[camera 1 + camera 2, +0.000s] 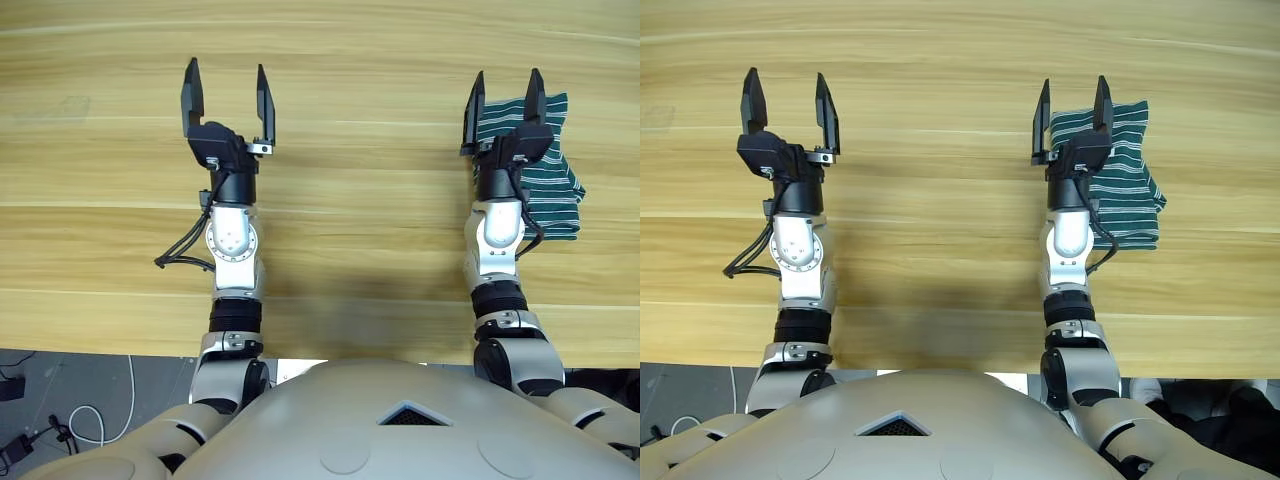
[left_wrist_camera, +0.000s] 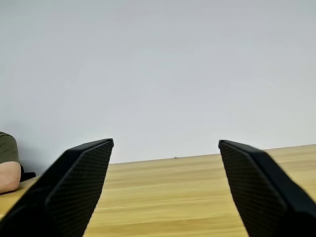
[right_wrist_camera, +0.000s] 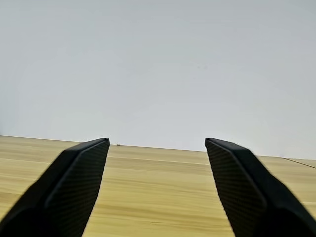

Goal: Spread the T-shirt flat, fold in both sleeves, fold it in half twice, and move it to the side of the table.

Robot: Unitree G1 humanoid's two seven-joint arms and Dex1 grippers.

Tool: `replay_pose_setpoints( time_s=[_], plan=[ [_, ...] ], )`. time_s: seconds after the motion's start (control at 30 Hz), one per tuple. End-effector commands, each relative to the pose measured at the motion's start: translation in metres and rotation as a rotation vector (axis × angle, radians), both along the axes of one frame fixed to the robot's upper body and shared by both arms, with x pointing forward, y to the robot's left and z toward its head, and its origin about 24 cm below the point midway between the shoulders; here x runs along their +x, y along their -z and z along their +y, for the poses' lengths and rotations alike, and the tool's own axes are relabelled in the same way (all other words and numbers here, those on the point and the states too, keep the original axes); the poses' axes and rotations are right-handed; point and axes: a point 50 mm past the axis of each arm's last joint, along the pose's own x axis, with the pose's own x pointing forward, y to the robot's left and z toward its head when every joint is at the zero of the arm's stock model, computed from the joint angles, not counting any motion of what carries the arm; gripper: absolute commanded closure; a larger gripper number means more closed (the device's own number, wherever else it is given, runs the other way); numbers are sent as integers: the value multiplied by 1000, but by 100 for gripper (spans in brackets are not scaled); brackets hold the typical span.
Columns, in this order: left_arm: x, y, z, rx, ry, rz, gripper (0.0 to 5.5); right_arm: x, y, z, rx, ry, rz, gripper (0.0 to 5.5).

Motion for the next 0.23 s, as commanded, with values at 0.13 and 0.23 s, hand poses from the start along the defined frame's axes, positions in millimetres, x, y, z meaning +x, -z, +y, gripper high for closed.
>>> replay_pose_setpoints(
  time_s=[0.13,0.23],
  plan=[
    [-6,2,1,22,-21,9,154,-1,-1,3,-5,-17,-5,190],
    [-7,3,0,21,-22,12,154,-1,0,2,-5,-17,-3,190]
  ],
)
